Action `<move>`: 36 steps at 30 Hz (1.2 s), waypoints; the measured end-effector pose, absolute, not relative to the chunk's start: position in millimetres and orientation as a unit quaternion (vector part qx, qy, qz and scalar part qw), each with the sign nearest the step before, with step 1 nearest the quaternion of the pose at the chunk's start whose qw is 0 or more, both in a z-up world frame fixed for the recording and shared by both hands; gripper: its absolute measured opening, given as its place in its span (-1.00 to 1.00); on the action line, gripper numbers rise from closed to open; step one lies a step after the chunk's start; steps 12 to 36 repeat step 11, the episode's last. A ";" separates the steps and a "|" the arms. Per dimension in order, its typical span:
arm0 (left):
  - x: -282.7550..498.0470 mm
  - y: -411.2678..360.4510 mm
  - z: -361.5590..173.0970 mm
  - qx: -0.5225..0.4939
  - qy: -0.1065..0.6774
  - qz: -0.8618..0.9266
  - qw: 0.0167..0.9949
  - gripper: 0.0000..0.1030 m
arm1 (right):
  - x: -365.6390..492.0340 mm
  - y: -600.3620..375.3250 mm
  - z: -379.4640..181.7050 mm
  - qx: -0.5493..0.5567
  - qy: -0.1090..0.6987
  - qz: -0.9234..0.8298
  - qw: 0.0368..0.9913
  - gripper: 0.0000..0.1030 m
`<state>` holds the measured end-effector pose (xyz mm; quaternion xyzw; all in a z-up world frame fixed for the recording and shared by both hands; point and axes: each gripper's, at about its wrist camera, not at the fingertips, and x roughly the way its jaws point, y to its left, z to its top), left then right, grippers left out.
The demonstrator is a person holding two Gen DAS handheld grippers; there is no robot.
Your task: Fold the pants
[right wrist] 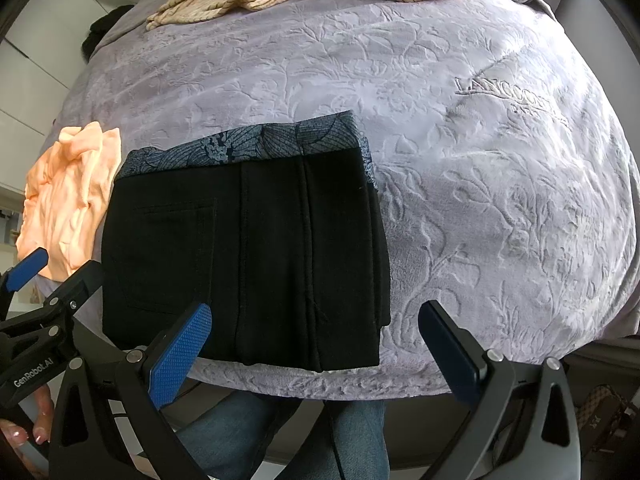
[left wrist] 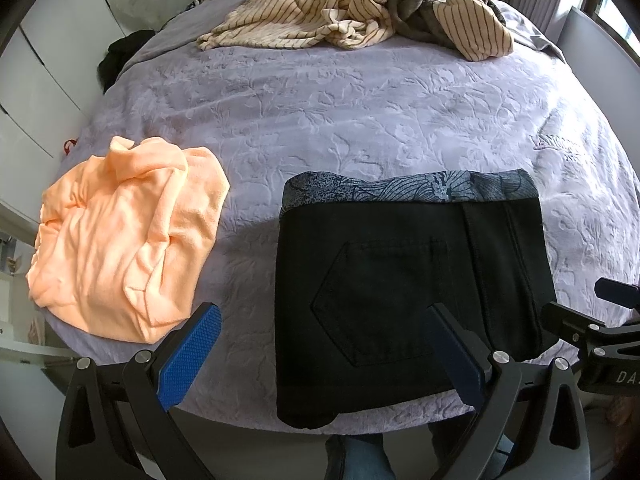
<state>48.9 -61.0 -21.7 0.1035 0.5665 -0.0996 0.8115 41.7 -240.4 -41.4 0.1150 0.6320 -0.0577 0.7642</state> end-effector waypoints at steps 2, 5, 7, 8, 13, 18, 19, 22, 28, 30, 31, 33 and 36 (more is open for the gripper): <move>49.4 -60.1 -22.3 0.101 0.568 -0.099 0.811 0.97 | 41.8 -240.5 -41.4 0.115 0.632 -0.058 0.764 1.00; 49.3 -57.3 -20.4 0.093 0.562 -0.099 0.816 0.97 | 41.5 -240.4 -42.1 0.115 0.633 -0.058 0.763 1.00; 49.2 -55.9 -17.8 0.091 0.555 -0.101 0.821 0.97 | 40.7 -240.2 -43.0 0.115 0.634 -0.058 0.763 1.00; 49.4 -56.1 -17.6 0.091 0.555 -0.103 0.821 0.97 | 40.4 -240.0 -43.3 0.115 0.634 -0.058 0.763 1.00; 49.5 -57.1 -19.4 0.095 0.559 -0.106 0.817 0.97 | 40.0 -239.5 -43.5 0.114 0.634 -0.057 0.763 1.00; 49.5 -57.1 -19.4 0.095 0.559 -0.106 0.817 0.97 | 40.0 -239.5 -43.5 0.114 0.634 -0.057 0.763 1.00; 49.5 -57.1 -19.4 0.095 0.559 -0.106 0.817 0.97 | 40.0 -239.5 -43.5 0.114 0.634 -0.057 0.763 1.00; 49.5 -57.1 -19.4 0.095 0.559 -0.106 0.817 0.97 | 40.0 -239.5 -43.5 0.114 0.634 -0.057 0.763 1.00; 49.5 -57.1 -19.4 0.095 0.559 -0.106 0.817 0.97 | 40.0 -239.5 -43.5 0.114 0.634 -0.057 0.763 1.00; 49.5 -57.1 -19.4 0.095 0.559 -0.106 0.817 0.97 | 40.0 -239.5 -43.5 0.114 0.634 -0.057 0.763 1.00; 49.5 -57.1 -19.4 0.095 0.559 -0.106 0.817 0.97 | 40.0 -239.5 -43.5 0.114 0.634 -0.057 0.763 1.00; 49.5 -57.1 -19.4 0.095 0.559 -0.106 0.817 0.97 | 40.0 -239.5 -43.5 0.114 0.634 -0.057 0.763 1.00; 49.5 -57.1 -19.4 0.095 0.559 -0.106 0.817 0.97 | 40.0 -239.5 -43.5 0.114 0.634 -0.057 0.763 1.00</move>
